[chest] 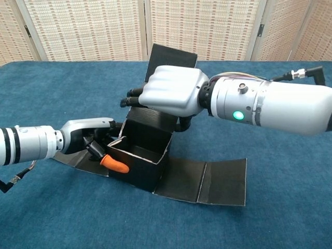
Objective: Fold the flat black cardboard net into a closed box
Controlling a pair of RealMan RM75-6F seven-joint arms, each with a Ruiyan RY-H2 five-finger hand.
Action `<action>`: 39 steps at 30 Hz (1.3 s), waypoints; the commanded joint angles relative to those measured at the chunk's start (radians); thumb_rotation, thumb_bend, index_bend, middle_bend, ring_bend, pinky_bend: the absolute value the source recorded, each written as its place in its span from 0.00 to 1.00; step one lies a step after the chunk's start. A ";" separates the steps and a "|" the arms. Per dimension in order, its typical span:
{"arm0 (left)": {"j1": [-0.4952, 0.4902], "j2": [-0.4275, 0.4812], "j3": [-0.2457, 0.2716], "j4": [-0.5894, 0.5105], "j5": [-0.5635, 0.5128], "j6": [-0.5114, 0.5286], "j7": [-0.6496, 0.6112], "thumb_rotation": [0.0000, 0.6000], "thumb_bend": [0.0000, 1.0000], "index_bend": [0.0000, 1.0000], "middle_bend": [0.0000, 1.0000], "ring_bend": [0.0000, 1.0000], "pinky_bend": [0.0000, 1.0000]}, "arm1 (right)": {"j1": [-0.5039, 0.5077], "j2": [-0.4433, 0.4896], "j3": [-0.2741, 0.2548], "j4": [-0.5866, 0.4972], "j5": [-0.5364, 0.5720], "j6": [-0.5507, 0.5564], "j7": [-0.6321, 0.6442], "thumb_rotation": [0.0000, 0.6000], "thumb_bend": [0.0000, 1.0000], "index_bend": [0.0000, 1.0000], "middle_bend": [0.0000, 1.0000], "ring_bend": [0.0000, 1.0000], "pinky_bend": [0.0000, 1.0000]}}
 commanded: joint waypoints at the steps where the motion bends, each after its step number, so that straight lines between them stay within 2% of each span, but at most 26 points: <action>1: -0.001 0.004 0.003 -0.003 -0.003 0.000 -0.001 1.00 0.20 0.36 0.36 0.66 0.89 | -0.004 0.022 0.011 -0.024 0.034 -0.023 0.007 1.00 0.23 0.00 0.00 0.71 1.00; 5: -0.001 0.011 0.008 -0.010 -0.006 0.003 -0.009 1.00 0.20 0.37 0.38 0.66 0.88 | -0.012 0.054 0.018 -0.055 0.060 -0.032 0.021 1.00 0.15 0.00 0.00 0.69 1.00; 12: 0.003 0.053 0.018 -0.053 -0.017 0.006 -0.055 1.00 0.20 0.37 0.37 0.66 0.88 | -0.051 0.135 0.019 -0.140 0.074 -0.031 0.123 1.00 0.15 0.00 0.00 0.68 1.00; 15: 0.005 0.090 0.017 -0.084 -0.024 0.007 -0.108 1.00 0.20 0.37 0.37 0.66 0.88 | -0.086 0.195 0.017 -0.208 0.023 -0.010 0.254 1.00 0.15 0.00 0.00 0.68 1.00; 18: 0.009 0.129 0.021 -0.110 -0.019 0.022 -0.189 1.00 0.20 0.37 0.37 0.66 0.88 | -0.144 0.259 0.016 -0.256 -0.080 0.079 0.413 1.00 0.15 0.00 0.00 0.68 1.00; 22: 0.015 0.189 0.031 -0.138 0.007 0.062 -0.384 1.00 0.20 0.37 0.37 0.66 0.88 | -0.244 0.319 0.007 -0.254 -0.200 0.260 0.604 1.00 0.15 0.00 0.00 0.68 1.00; 27: 0.017 0.242 0.055 -0.133 0.067 0.141 -0.646 1.00 0.20 0.37 0.37 0.66 0.89 | -0.353 0.347 0.007 -0.216 -0.255 0.438 0.790 1.00 0.15 0.00 0.00 0.68 1.00; 30: 0.009 0.258 0.072 -0.116 0.096 0.185 -0.854 1.00 0.20 0.37 0.37 0.66 0.89 | -0.415 0.347 0.014 -0.178 -0.269 0.533 0.920 1.00 0.15 0.00 0.00 0.68 1.00; 34: -0.002 0.275 0.092 -0.099 0.134 0.254 -1.100 1.00 0.20 0.37 0.37 0.66 0.89 | -0.463 0.319 0.014 -0.121 -0.285 0.597 1.037 1.00 0.15 0.00 0.02 0.68 1.00; 39: -0.024 0.294 0.112 -0.093 0.173 0.317 -1.262 1.00 0.20 0.37 0.37 0.66 0.88 | -0.480 0.249 0.029 -0.072 -0.303 0.627 1.116 1.00 0.15 0.00 0.05 0.69 1.00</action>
